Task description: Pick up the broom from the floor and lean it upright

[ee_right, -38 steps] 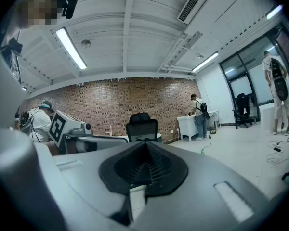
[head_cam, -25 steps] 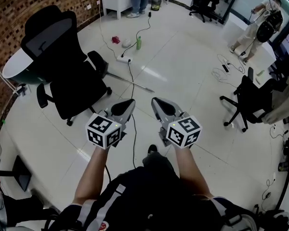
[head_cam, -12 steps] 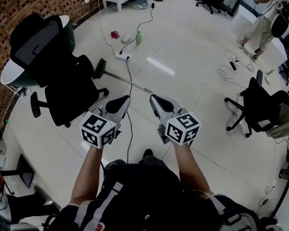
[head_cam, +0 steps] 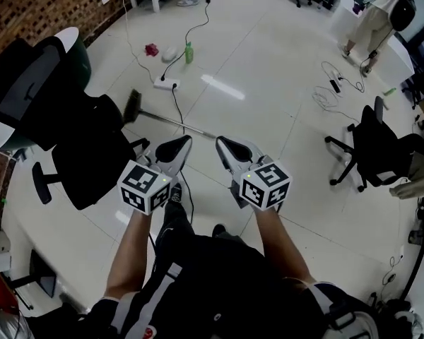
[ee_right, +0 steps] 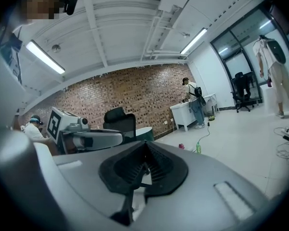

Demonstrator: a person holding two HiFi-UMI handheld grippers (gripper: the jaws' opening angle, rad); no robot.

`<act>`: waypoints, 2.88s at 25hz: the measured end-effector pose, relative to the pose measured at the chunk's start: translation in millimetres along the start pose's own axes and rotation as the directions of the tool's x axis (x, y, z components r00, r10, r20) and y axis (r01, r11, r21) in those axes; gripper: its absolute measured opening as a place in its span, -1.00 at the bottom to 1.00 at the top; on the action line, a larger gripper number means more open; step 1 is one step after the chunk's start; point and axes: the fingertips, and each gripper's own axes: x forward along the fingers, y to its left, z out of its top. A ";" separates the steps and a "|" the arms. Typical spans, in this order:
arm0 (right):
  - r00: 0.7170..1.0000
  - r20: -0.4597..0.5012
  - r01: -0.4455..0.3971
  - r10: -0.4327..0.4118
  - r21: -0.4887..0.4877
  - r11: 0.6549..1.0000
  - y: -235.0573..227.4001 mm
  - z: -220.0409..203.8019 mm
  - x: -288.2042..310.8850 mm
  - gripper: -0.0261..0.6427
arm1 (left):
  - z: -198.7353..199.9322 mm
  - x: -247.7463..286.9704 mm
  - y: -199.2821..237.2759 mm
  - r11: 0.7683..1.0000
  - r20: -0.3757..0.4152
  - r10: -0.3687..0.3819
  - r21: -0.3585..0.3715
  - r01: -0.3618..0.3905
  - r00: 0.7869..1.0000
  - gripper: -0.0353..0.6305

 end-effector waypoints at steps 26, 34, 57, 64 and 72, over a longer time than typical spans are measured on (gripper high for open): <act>0.934 -0.218 0.293 -0.285 0.008 0.956 -225.3 -111.6 142.0 -0.91 | -204.3 258.0 160.5 0.953 -0.354 -0.282 0.001 0.302 0.892 -0.88; 0.938 -0.251 0.225 -0.237 -0.074 0.971 -310.1 -232.1 182.3 -0.91 | -387.3 339.4 200.7 0.940 -0.492 -0.281 0.030 0.339 0.824 -0.77; 0.955 -0.234 0.191 -0.181 0.020 0.981 -435.0 -490.9 217.7 -0.91 | -759.2 471.2 257.8 0.817 -0.728 -0.309 0.126 0.562 0.612 -0.42; 0.960 -0.239 0.162 -0.144 0.058 0.985 -428.2 -493.9 225.4 -0.91 | -788.5 481.4 255.3 0.731 -0.818 -0.287 0.149 0.665 0.499 -0.37; 0.965 -0.201 0.186 -0.166 0.083 0.979 -447.6 -499.6 210.4 -0.91 | -787.1 481.5 255.8 0.685 -0.852 -0.247 0.183 0.705 0.461 -0.48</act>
